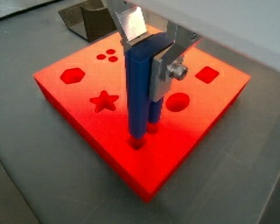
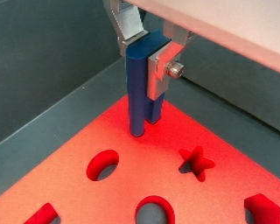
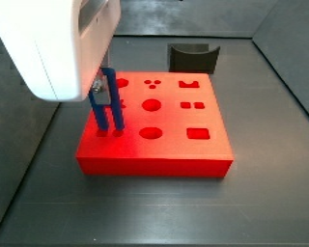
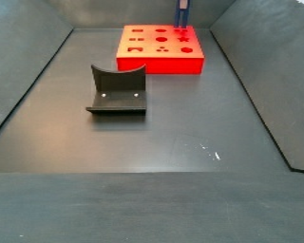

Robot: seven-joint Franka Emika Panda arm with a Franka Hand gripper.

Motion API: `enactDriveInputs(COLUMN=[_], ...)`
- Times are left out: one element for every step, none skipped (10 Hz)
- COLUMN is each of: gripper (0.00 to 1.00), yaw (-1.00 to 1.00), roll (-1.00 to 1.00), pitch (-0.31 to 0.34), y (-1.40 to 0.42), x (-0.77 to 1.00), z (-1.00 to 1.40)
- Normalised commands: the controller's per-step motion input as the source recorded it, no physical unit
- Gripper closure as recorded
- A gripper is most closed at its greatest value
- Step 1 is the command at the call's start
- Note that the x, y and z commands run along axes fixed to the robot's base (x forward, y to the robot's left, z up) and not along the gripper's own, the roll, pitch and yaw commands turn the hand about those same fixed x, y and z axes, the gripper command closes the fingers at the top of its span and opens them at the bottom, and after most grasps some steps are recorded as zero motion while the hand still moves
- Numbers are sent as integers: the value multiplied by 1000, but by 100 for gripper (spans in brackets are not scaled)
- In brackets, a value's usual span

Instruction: Insert the square-circle object.

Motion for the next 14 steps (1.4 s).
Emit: enactDriveInputs(gripper=[100, 100, 100, 100, 100, 100, 100, 100, 100, 100, 100, 100, 100, 100], yaw=[31, 29, 20, 69, 109, 143, 131, 74, 0, 26, 11, 0, 31, 63], roll=[144, 80, 64, 76, 70, 74, 80, 119, 99, 107, 117, 139, 151, 159], pitch=[0, 0, 0, 0, 0, 0, 0, 0, 0, 0, 19, 43, 56, 57], y=[-134, -114, -63, 0, 0, 0, 0, -74, -177, -91, -17, 0, 3, 31], x=[0, 0, 0, 0, 114, 29, 11, 0, 0, 66, 226, 289, 306, 286], z=[-80, -86, -97, -143, -157, -154, -163, -229, -214, -269, -291, -320, -294, -243])
